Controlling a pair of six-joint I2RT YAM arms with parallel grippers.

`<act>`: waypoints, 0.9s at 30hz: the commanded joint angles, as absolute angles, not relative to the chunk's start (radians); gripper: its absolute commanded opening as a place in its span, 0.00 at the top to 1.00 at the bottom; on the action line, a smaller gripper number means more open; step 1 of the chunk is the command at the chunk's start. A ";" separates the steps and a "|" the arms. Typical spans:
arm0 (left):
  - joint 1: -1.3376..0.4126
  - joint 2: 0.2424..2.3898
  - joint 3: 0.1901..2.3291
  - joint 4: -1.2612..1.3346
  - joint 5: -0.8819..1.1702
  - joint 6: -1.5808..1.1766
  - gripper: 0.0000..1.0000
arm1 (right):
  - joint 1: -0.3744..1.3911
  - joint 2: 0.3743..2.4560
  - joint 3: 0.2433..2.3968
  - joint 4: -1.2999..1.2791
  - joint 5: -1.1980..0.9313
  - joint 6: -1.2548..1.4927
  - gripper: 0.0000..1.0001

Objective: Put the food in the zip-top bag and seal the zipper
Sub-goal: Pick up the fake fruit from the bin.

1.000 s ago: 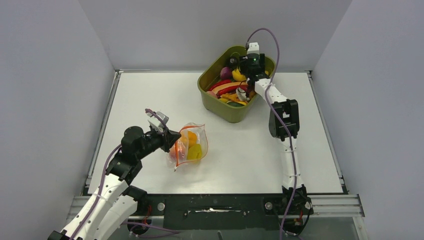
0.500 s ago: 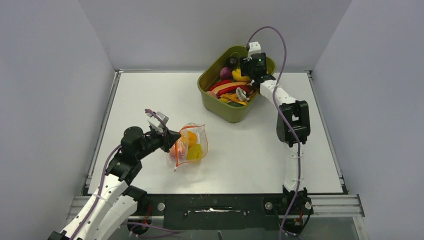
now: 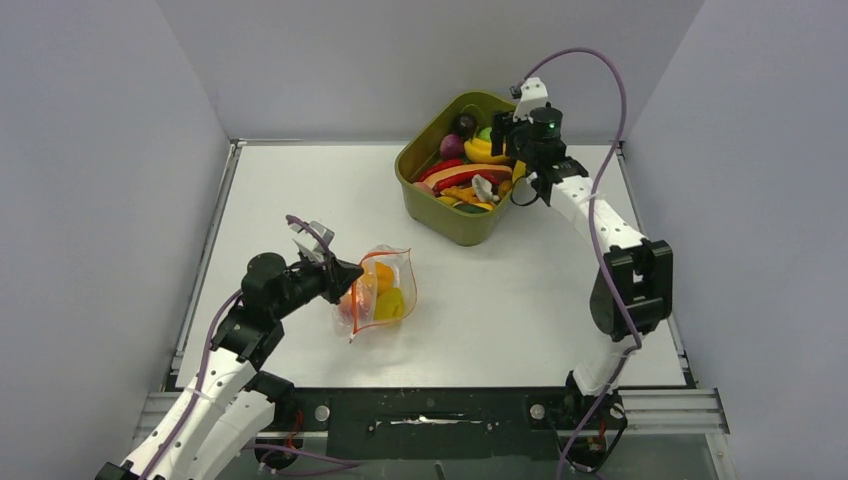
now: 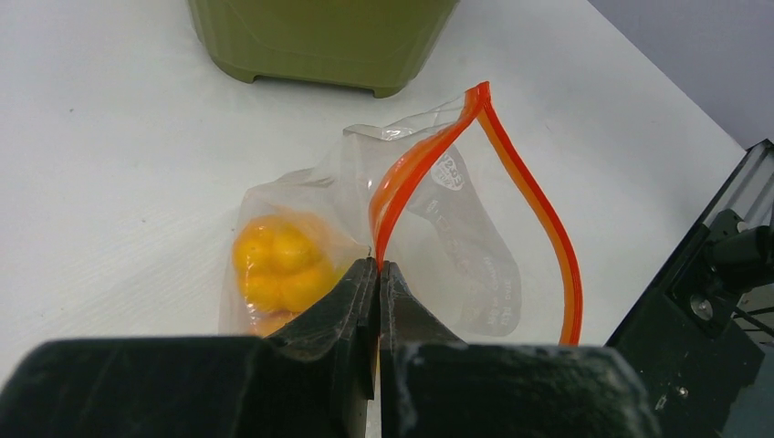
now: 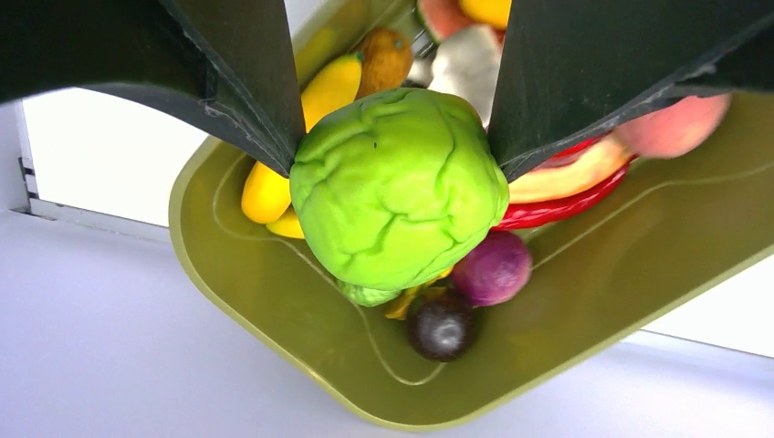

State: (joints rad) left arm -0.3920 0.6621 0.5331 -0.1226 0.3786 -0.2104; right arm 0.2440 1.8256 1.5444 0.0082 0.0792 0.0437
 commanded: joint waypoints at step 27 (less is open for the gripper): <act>-0.397 0.755 0.654 -0.012 0.335 -0.452 1.00 | 0.631 1.149 0.991 0.056 -0.329 0.292 0.55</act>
